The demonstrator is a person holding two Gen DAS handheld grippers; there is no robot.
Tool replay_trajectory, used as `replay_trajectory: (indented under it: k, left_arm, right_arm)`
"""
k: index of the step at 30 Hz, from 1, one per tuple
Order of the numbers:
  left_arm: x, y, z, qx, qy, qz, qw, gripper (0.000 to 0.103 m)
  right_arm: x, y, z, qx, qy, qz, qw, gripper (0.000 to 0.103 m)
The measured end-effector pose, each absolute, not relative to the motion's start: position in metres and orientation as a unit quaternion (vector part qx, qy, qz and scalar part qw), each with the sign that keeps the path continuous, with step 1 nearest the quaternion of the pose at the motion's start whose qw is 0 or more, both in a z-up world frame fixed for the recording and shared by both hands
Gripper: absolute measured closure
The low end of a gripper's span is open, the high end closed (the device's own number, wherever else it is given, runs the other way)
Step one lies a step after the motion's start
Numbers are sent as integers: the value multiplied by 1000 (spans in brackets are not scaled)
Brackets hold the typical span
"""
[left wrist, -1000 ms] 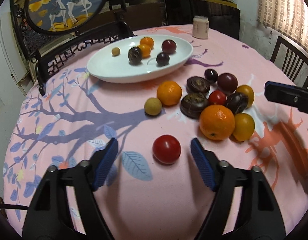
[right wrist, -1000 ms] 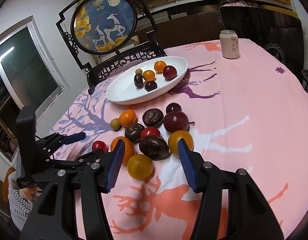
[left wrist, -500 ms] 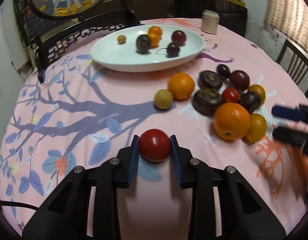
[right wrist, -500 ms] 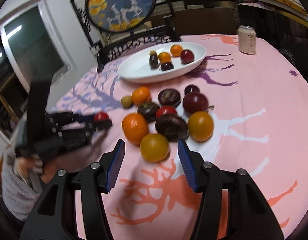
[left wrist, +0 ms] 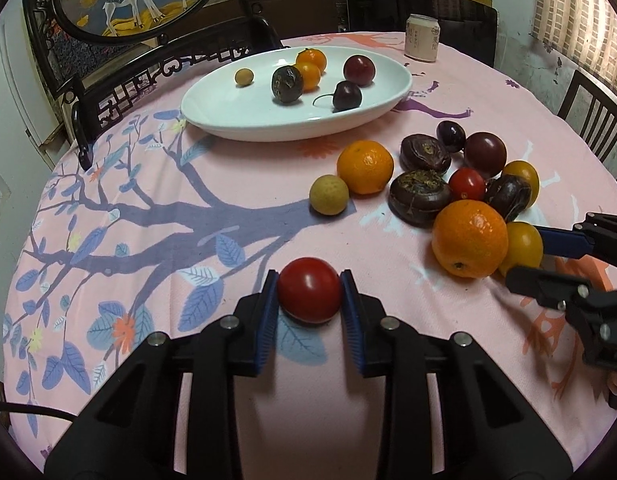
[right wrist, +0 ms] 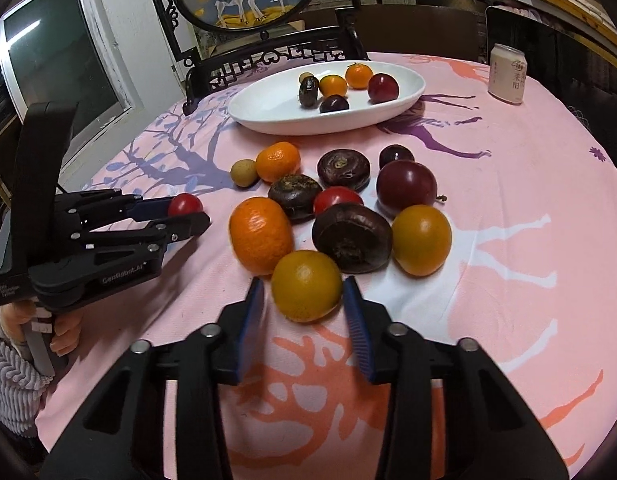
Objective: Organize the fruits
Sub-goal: 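Grasp the red tomato with the left tool while the right tool grasps a yellow-orange tomato, then carry both tomatoes onto the plate and open both tools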
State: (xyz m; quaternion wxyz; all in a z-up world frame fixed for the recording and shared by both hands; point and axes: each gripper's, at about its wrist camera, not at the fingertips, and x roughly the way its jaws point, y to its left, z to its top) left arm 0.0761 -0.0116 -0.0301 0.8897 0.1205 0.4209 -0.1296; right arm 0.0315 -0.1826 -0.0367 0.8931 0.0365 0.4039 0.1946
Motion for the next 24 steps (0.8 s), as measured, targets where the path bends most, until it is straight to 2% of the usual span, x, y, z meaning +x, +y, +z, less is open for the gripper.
replay_trajectory:
  k: [8, 14, 20, 24]
  left_arm:
    - [76, -5, -27, 99, 419, -129, 893, 72]
    - [81, 6, 0, 76, 394, -124, 907, 72]
    - [134, 2, 34, 61, 380, -112, 916, 72]
    - [181, -6, 34, 43, 389, -103, 914, 72]
  right_arm:
    - [27, -190, -32, 57, 392, 199, 896, 67]
    - [28, -219, -8, 114, 350, 190, 910, 67]
    - [80, -235, 32, 138, 329, 171, 918, 67]
    - [135, -226, 40, 141, 331, 157, 920, 67]
